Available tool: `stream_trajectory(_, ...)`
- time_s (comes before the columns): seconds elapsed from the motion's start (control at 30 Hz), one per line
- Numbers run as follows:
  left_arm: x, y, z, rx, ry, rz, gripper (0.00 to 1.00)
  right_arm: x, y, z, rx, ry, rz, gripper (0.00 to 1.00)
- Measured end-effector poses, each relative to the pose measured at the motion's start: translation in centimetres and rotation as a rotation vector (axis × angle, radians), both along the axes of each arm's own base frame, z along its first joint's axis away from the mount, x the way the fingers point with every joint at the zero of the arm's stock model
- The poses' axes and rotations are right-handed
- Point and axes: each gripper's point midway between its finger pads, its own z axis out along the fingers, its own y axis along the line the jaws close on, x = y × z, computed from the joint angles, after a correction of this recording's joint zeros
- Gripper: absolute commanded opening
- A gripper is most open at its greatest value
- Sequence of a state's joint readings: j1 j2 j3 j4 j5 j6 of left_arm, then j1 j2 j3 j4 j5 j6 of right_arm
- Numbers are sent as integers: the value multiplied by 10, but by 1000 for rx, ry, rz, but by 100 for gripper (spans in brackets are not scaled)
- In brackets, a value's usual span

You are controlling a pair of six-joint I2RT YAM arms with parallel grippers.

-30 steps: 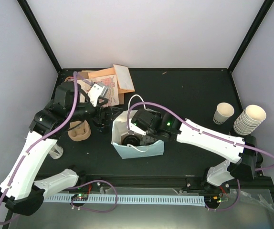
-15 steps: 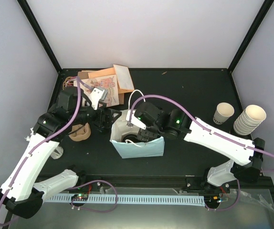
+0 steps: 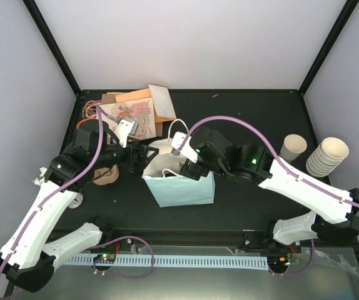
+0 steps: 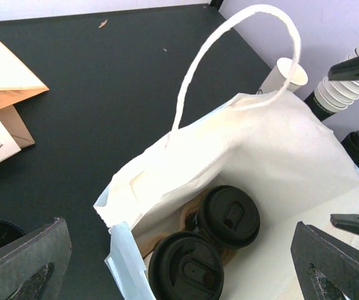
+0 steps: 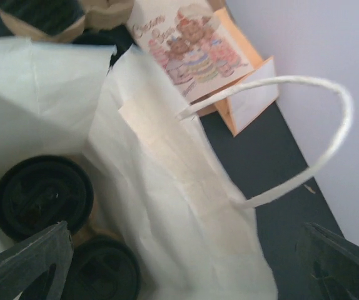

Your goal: Pack the takeout coffee

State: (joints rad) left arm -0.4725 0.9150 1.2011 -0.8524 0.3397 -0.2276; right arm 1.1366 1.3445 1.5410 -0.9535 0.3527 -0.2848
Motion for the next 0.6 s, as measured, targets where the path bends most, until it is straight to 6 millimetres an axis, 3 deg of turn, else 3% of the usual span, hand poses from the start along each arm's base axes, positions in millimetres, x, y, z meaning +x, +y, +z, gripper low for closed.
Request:
stream_trajectory(0.17, -2, 1, 5, -20, -12, 8, 99, 4, 0, 23, 85, -44, -26, 100)
stream_trajectory(0.37, -5, 2, 7, -29, -17, 11, 99, 10, 4, 34, 109, -113, -46, 100)
stream_trajectory(0.5, -5, 2, 7, -36, -12, 9, 99, 18, 5, 27, 41, -186, -73, 100)
stream_trajectory(0.6, -8, 1, 10, -48, -12, 6, 99, 23, 4, 8, -31, -217, -76, 100)
